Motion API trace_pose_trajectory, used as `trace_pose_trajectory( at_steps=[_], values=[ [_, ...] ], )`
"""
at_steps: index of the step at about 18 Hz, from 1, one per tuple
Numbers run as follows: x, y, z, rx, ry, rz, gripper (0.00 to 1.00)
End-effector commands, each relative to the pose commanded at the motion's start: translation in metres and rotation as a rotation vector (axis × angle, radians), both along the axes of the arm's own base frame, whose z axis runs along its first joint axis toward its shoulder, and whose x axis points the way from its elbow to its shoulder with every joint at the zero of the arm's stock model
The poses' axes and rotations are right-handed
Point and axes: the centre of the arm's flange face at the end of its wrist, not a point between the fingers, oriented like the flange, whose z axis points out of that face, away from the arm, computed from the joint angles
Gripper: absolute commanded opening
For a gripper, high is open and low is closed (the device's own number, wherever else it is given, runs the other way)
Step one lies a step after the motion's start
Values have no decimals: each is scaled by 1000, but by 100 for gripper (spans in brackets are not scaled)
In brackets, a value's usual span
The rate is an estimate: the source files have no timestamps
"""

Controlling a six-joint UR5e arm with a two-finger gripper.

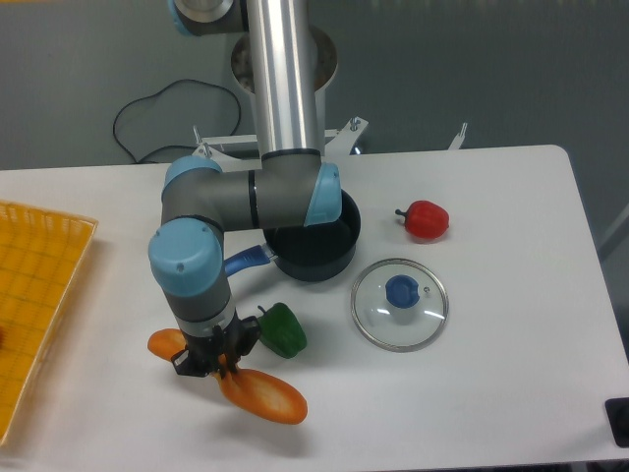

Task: Pick up the long bread
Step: 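Lift the gripped baguette up off the table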

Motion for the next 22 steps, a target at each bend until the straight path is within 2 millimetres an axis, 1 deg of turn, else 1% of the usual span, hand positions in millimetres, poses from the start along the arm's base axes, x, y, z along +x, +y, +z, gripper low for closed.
trace_pose_trajectory(
  at_steps=[4, 6, 9, 10, 13, 15, 17, 18, 20, 22],
  values=[
    [8, -14, 36, -10, 33, -167, 3],
    [9, -19, 49, -7, 61, -267, 3],
    [5, -22, 52, -22, 92, -361, 3],
    [5, -23, 56, -26, 106, -414, 3],
    [-8, -38, 57, -64, 139, -607, 3],
    [-27, -55, 66, -76, 162, -678, 3],
    [-34, -59, 66, -90, 177, -757, 3],
    [-42, -63, 66, -94, 183, -789, 3],
    [-44, -67, 64, -116, 182, -857, 3],
    [-50, -76, 58, -147, 151, -932, 3]
  ],
)
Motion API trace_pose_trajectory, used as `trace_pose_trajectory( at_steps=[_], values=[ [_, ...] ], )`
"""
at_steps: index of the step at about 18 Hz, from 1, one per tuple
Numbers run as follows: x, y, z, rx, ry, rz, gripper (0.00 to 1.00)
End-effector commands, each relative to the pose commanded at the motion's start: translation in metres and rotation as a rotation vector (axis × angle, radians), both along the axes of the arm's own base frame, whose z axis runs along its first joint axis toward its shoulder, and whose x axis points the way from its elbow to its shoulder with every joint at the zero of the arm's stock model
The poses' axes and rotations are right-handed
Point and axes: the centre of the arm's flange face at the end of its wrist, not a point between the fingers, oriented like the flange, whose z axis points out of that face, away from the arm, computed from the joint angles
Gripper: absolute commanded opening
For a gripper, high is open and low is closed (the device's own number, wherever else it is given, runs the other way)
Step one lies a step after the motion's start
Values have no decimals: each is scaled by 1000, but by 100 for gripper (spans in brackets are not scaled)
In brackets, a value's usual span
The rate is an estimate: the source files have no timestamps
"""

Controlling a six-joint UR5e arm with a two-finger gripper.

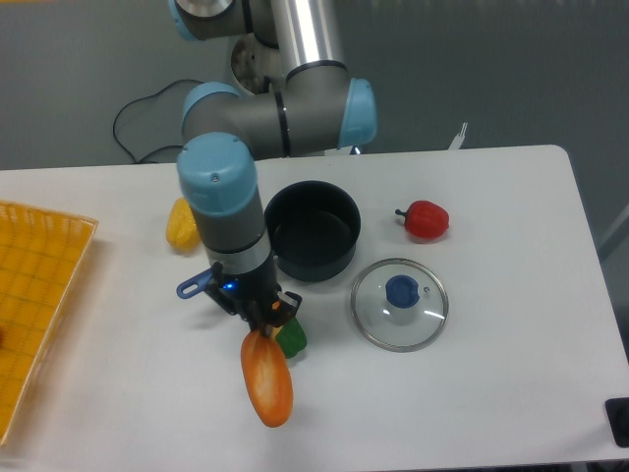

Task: Pick up the long bread
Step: 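Lift the gripped baguette up off the table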

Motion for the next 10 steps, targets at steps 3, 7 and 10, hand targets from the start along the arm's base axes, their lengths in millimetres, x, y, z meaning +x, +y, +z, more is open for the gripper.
trace_pose_trajectory(
  at_steps=[3, 7, 10],
  values=[
    [-3, -4, -4, -22, -5, -44, 3],
    [-14, -11, -4, -17, -6, -42, 3],
    [-16, -17, 0, -16, -6, -71, 3]
  ],
)
